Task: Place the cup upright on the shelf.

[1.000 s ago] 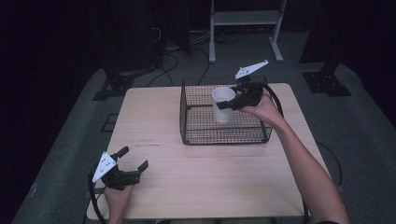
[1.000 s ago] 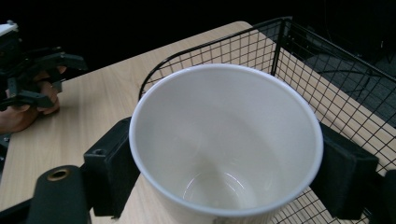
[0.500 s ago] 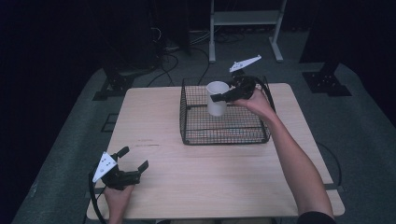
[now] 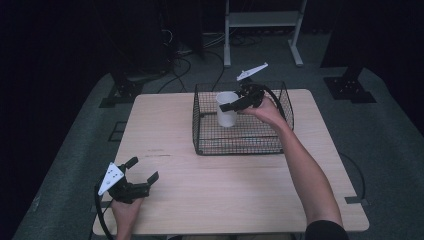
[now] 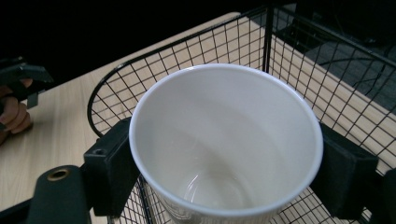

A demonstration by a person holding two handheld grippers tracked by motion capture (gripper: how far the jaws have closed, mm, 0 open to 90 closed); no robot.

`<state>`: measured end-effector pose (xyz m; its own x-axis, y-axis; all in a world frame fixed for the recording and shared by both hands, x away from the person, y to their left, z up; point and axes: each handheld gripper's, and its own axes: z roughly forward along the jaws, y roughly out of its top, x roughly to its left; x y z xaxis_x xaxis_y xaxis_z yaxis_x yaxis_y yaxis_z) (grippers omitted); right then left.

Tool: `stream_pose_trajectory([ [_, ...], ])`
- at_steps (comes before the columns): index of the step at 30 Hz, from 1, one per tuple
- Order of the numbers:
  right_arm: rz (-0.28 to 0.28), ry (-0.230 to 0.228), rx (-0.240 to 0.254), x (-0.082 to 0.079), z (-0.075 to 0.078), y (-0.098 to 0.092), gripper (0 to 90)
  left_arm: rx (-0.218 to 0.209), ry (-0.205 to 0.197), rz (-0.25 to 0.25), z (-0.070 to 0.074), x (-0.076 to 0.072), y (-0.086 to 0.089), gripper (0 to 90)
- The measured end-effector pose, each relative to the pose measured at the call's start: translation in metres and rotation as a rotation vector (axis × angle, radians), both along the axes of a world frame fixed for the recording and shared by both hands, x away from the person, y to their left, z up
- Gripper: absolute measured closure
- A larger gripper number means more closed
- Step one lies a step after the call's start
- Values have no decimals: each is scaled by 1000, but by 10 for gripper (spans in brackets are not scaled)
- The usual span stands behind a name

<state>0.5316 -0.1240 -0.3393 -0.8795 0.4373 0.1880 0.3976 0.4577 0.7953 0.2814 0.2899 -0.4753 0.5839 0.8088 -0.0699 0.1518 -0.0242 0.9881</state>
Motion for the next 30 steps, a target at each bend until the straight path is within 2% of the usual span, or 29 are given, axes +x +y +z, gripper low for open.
stream_pose_trajectory([
  [3, 18, -1, -21, 2, 0, 7, 187, 3, 0, 0, 0, 0, 0, 0],
  [7, 30, 10, -2, 7, -4, 12, 187, 2, -2, 0, 0, 0, 0, 0],
  [13, 31, 19, -19, 10, -12, 14, 187, 4, -6, -1, 0, 0, 0, 0],
  [16, 28, 36, -12, 13, -18, 15, 187, 8, -5, -1, 0, 0, 0, 0],
  [24, 5, 57, -65, 20, -33, 16, 187, 7, -4, -1, 0, 0, 0, 0],
  [28, -9, 73, -112, 23, -44, 12, 187, 10, -6, -1, 0, 0, 0, 0],
  [30, -12, 75, -116, 23, -46, 11, 187, 9, -6, 0, 0, 0, 0, 0],
])
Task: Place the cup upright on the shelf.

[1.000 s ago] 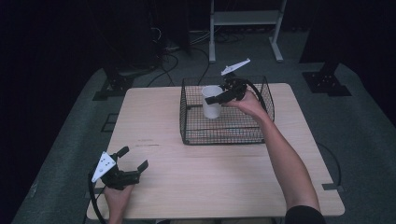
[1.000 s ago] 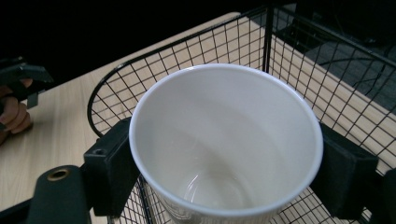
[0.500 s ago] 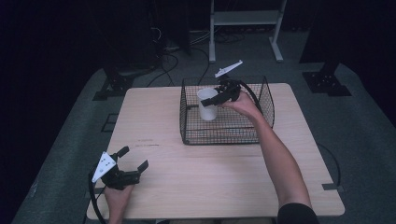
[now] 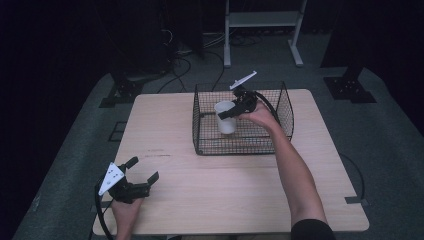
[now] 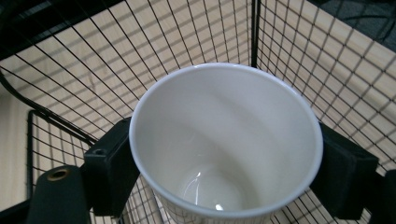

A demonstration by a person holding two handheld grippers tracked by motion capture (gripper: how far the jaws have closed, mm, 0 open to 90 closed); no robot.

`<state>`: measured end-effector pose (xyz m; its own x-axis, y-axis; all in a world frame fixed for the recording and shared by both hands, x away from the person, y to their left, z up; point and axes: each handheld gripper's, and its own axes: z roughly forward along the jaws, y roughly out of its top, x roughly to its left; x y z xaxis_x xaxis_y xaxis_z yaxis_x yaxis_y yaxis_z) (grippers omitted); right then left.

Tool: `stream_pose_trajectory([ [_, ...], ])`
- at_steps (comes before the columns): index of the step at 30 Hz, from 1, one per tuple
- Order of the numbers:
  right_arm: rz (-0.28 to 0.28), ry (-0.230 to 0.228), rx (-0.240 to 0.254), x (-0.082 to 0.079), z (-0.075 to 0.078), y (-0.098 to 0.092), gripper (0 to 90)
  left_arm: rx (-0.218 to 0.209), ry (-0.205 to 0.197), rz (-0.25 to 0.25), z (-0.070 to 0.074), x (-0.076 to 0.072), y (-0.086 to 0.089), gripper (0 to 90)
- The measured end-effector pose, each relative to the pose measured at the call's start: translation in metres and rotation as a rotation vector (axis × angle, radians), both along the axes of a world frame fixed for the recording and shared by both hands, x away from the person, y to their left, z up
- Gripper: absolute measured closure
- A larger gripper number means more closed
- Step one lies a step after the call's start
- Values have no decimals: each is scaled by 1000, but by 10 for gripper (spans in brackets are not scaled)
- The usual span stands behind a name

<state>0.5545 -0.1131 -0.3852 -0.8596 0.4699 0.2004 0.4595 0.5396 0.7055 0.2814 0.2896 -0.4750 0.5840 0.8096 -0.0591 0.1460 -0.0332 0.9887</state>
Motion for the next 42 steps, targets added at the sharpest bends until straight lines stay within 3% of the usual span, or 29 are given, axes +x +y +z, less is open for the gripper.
stream_pose_trajectory([
  [8, -26, 19, -42, 4, -10, -9, 186, -3, -2, -3, 0, 0, 0, 0],
  [17, -26, -13, -44, 3, -15, -6, 184, -7, -3, 4, 0, 0, 2, 0],
  [23, -8, -17, -78, -2, -13, -7, 181, -4, -5, 4, 0, 0, 2, 0],
  [42, 12, -21, -95, -10, -9, -11, 153, -1, -5, 3, 0, -1, 1, 0],
])
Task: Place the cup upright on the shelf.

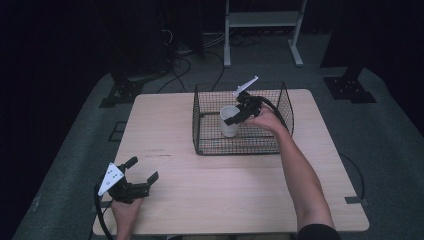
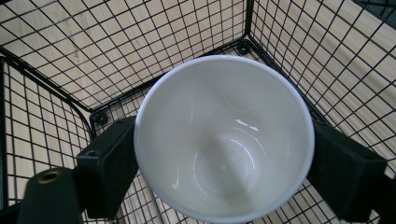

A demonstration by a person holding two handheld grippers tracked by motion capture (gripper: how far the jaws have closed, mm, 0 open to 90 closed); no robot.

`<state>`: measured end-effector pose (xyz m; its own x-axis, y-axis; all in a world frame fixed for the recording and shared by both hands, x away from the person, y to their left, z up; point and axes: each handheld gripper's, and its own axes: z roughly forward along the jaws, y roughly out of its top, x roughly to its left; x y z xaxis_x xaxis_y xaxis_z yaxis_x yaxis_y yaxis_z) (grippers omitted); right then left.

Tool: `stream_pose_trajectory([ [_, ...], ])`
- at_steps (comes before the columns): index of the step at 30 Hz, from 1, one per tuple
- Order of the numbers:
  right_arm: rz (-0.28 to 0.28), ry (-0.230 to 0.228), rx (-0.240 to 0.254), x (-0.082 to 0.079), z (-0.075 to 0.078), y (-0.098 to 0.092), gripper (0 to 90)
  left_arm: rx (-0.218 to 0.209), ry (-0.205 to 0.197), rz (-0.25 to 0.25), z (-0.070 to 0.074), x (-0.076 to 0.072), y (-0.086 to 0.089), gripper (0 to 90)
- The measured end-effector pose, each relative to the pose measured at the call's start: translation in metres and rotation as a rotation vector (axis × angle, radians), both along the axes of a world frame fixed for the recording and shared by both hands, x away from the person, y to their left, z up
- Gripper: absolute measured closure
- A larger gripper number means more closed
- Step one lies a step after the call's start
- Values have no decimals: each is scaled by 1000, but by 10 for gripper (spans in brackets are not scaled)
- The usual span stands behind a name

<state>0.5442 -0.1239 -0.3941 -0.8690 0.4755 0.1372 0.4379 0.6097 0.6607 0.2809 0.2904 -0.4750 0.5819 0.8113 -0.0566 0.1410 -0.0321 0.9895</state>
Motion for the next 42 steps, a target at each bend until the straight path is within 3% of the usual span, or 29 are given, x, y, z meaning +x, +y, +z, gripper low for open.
stream_pose_trajectory([
  [10, -9, -28, -8, -4, 6, -1, 132, 0, 1, 2, 0, 0, 0, 0],
  [27, -47, -62, 90, -11, 35, -19, 102, 3, 2, 8, 0, 1, -1, 0],
  [33, -62, -77, 146, -24, 51, -33, 103, 10, -3, 4, 0, 0, -1, 0],
  [42, -51, -78, 182, -45, 65, -50, 105, 12, 0, 2, 0, 0, -1, 0],
])
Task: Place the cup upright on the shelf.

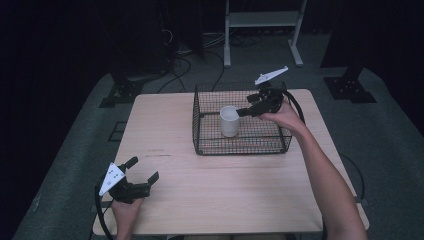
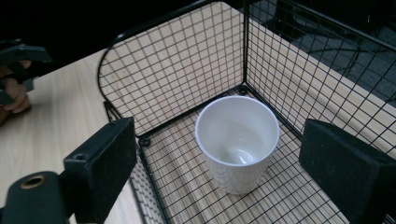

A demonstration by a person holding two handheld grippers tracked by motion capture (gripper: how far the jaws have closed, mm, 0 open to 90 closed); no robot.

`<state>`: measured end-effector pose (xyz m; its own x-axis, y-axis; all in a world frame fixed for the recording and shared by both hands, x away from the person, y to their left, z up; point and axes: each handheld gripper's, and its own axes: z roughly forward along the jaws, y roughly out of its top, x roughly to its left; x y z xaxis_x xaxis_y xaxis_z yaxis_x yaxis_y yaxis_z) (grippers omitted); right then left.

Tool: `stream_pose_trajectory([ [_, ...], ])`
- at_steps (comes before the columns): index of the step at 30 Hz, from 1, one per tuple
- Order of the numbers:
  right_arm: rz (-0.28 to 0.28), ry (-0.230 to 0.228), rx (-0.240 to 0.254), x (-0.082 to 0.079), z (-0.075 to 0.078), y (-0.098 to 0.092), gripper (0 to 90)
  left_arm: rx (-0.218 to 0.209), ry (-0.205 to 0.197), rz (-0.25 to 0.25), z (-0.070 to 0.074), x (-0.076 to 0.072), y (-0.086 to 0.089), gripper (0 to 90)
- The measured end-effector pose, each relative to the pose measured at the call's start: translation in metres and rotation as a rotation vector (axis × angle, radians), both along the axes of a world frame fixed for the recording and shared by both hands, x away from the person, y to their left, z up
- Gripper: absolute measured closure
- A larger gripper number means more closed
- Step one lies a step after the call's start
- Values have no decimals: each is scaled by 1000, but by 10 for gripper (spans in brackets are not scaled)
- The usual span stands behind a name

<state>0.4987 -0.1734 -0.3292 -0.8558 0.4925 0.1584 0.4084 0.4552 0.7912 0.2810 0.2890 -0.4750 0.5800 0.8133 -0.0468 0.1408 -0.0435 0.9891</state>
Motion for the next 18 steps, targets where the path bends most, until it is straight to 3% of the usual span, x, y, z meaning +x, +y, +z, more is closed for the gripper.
stream_pose_trajectory([
  [18, 28, -12, 45, -40, 7, -35, 105, 13, 2, -1, 0, 0, -2, 0],
])
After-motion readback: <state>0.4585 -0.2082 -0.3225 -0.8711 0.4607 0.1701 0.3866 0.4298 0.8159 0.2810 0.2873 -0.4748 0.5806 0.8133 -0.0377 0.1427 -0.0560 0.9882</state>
